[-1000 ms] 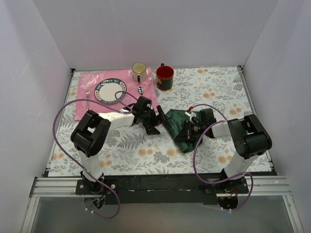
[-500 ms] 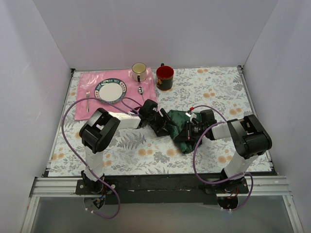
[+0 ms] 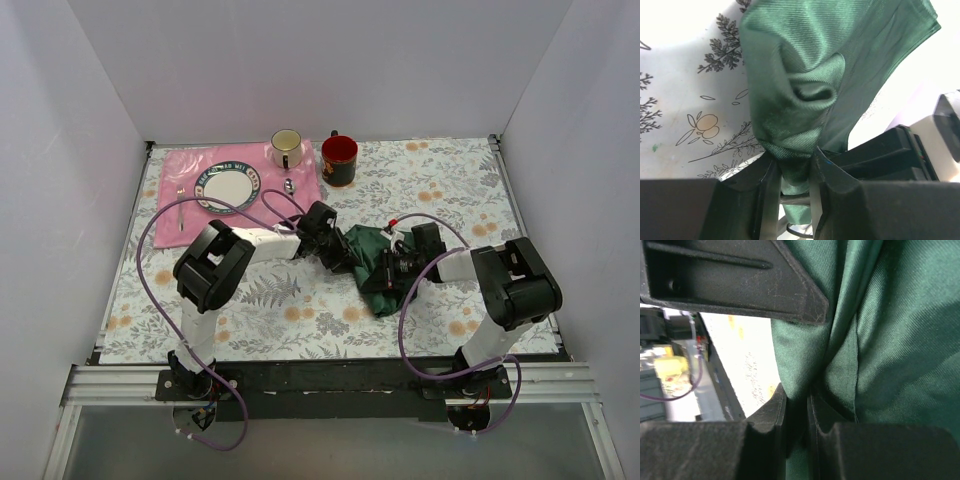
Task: Fold the napkin, place the utensils inside, and roll it up
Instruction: Roll the napkin with the utensil
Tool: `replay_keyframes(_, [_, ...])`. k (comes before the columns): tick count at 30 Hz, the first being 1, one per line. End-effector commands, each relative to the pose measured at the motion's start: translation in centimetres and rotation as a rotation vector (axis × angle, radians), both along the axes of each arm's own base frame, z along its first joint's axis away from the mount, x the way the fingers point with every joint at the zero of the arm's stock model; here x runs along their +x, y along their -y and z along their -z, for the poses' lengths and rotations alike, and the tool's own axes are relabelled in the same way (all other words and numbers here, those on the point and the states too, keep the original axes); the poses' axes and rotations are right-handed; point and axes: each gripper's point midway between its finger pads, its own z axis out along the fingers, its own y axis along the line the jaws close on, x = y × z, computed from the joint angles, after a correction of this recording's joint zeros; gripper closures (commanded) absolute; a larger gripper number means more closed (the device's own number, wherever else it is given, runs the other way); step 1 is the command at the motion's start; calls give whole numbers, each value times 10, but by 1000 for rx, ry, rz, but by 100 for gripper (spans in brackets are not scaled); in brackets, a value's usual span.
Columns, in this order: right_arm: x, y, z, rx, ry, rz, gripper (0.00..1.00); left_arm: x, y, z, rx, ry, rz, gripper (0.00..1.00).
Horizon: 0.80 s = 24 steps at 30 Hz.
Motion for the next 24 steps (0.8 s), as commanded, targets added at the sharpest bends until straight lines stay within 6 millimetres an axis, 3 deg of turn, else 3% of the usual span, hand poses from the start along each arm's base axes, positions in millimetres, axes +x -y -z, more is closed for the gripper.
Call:
replay_keyframes(1, [-15, 22, 11, -175, 40, -79, 92, 10, -43, 45, 242, 44, -22, 95])
replay_keyframes(6, [5, 38, -3, -381, 152, -62, 69, 4, -38, 34, 219, 8, -12, 100])
replay_keyframes(8, [15, 41, -19, -479, 219, -42, 60, 4, -35, 30, 215, -3, -16, 100])
replay_keyframes(12, [25, 36, -43, -612, 342, -20, 50, 0, -27, 27, 201, -55, -11, 100])
replay_keyframes(13, [23, 26, -51, -629, 388, -40, 48, 0, -26, 28, 202, -66, -17, 100])
replay_keyframes(15, [25, 27, -53, -709, 434, -26, 39, 0, -24, 26, 206, -78, -21, 100])
replay_keyframes(16, [17, 16, -53, -708, 452, -58, 37, 1, -24, 26, 208, -83, -23, 100])
replay_keyframes(17, [25, 20, -54, -767, 489, -11, 33, 2, -21, 24, 206, -84, -23, 100])
replay_keyframes(19, [20, 9, -53, -800, 538, -22, 24, 0, -20, 26, 207, -106, -18, 100])
replay_keyframes(20, [25, 12, -54, -846, 573, 13, 9, -1, -20, 26, 205, -113, -19, 100])
replay_keyframes(24, [28, -3, -52, -914, 672, 49, 10, -2, -17, 25, 199, -135, -13, 100])
